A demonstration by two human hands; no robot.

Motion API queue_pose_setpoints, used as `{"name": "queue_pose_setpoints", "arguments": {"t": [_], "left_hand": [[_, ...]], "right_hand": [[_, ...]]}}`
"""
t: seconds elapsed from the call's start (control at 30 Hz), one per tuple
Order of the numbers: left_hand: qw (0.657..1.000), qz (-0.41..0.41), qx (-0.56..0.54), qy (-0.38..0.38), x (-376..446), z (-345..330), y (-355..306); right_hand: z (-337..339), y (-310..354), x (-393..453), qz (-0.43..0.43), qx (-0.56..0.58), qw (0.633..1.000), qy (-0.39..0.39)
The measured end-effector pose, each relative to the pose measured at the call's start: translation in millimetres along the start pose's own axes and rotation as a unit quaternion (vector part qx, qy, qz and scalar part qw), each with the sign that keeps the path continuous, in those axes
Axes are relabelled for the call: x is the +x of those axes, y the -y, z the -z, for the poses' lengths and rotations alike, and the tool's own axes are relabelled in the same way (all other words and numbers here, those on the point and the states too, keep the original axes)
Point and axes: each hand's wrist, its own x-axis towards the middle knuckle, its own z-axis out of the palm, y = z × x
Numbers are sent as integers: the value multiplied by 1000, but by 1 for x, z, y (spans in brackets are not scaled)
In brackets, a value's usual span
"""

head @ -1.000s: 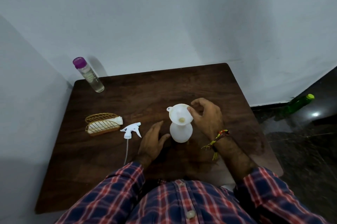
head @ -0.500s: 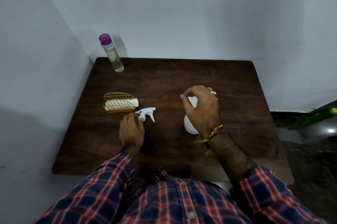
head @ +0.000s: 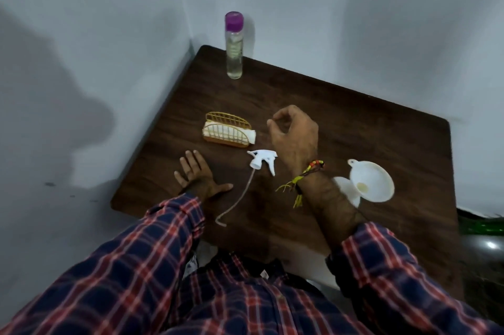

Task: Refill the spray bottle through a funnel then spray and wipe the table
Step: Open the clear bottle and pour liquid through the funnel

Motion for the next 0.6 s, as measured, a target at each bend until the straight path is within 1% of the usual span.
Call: {"name": "queue_pose_setpoints", "arguments": {"t": [0.13,0.27,0.33,0.47,0.6], "left_hand": [[999,-8,-4,35,8,13,-1],[994,10,-9,112,19,28,1],[991,17,-15,136,23,29,0],[990,21,-18,141,26,25,0],[988,26,-18,151,31,21,-2]], "right_hand": [[-38,19,43,-42,23,999,3],[-82,35,87,-68,5,997,33],[-102,38,108,-74,0,997,37],[-140,41,148,-105,13,993,50],[-167,48,179,-153,62,985,47]]}}
